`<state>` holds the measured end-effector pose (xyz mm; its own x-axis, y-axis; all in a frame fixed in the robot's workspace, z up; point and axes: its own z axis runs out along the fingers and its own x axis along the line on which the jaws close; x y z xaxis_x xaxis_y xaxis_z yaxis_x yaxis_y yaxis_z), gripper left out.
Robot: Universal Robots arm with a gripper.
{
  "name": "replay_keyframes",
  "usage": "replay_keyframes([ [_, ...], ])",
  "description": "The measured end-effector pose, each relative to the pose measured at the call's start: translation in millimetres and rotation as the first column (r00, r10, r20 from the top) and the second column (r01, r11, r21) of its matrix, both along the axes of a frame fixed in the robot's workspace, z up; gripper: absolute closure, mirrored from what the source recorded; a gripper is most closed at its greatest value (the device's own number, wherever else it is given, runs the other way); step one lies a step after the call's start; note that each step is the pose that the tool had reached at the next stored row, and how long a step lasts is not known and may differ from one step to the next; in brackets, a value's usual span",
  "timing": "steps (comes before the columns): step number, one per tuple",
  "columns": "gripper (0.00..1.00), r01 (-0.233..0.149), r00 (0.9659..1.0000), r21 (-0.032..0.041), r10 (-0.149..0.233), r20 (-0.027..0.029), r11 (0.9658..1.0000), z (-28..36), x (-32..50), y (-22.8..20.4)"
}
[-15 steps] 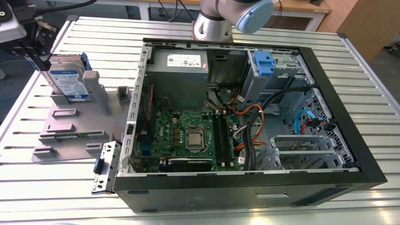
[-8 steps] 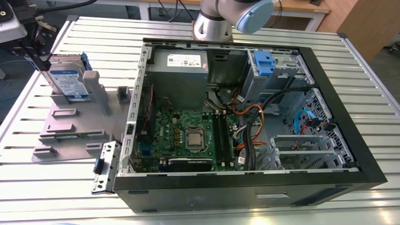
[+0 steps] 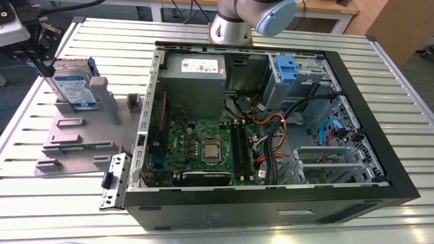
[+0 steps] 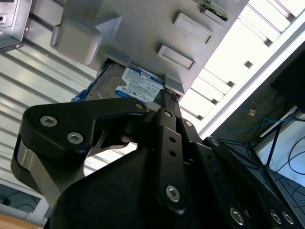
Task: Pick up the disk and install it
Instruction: 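Pick up the disk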
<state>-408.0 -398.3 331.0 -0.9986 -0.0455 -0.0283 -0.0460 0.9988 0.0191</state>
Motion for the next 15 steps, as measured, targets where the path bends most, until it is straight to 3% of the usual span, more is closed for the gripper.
replay_keyframes([
  [15, 0.89, -0.024, 0.9997, -0.0034, 0.024, -0.0001, 0.9997, 0.0, 0.0, 0.0],
])
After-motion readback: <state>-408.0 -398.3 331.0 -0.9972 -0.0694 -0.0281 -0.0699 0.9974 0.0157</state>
